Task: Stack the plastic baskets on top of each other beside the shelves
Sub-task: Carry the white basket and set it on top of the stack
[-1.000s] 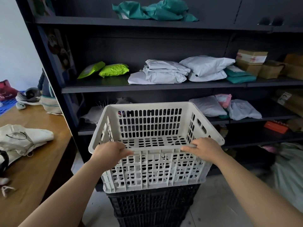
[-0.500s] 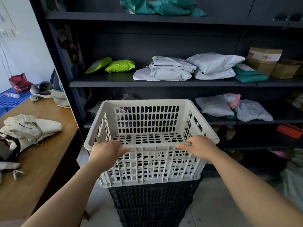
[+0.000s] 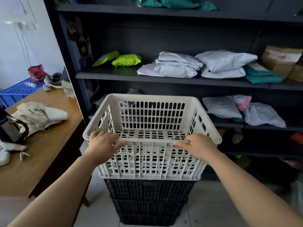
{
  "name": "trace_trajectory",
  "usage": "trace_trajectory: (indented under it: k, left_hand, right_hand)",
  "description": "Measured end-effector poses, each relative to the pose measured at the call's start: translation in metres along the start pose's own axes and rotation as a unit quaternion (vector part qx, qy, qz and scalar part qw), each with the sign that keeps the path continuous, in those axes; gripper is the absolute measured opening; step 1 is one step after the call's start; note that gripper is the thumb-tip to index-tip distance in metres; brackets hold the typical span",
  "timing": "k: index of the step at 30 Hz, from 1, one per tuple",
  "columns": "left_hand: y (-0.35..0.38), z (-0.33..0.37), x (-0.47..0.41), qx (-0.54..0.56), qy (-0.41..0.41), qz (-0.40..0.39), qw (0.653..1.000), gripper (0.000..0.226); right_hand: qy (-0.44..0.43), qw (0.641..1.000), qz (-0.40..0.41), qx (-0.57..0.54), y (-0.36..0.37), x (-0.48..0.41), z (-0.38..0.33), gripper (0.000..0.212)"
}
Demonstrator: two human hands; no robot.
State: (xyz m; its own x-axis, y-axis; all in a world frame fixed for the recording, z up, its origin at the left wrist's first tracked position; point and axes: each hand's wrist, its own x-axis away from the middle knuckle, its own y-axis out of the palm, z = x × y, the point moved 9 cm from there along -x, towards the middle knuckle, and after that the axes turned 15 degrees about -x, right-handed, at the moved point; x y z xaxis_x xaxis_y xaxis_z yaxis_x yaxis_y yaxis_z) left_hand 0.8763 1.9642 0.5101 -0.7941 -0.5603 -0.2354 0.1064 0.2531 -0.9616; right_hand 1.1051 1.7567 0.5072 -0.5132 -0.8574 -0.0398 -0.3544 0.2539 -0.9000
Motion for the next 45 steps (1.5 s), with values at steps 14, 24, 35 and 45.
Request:
trace_trajectory:
  k: [14, 24, 35, 45]
  left_hand:
    - [0.007, -0.003, -0.005, -0.022, -0.027, -0.040, 0.999, 0.081]
    - [0.015, 0.000, -0.011, 0.013, -0.051, -0.037, 0.998, 0.067]
    - [0.019, -0.010, -0.017, 0.024, -0.043, -0.045, 0.998, 0.069]
    - [0.021, -0.007, -0.007, -0.006, -0.071, -0.042, 0.997, 0.065]
  right_hand:
    - [-0.017, 0.999, 0.028, 0.033, -0.007, 0.000, -0.005, 0.068]
    - [-0.011, 0.998, 0.047, 0.028, -0.004, -0.007, 0.003, 0.074]
    - [-0.015, 0.998, 0.053, -0.003, -0.003, -0.001, -0.012, 0.066]
    - [-0.056, 0.989, 0.105, 0.089, 0.005, 0.000, -0.007, 0.080]
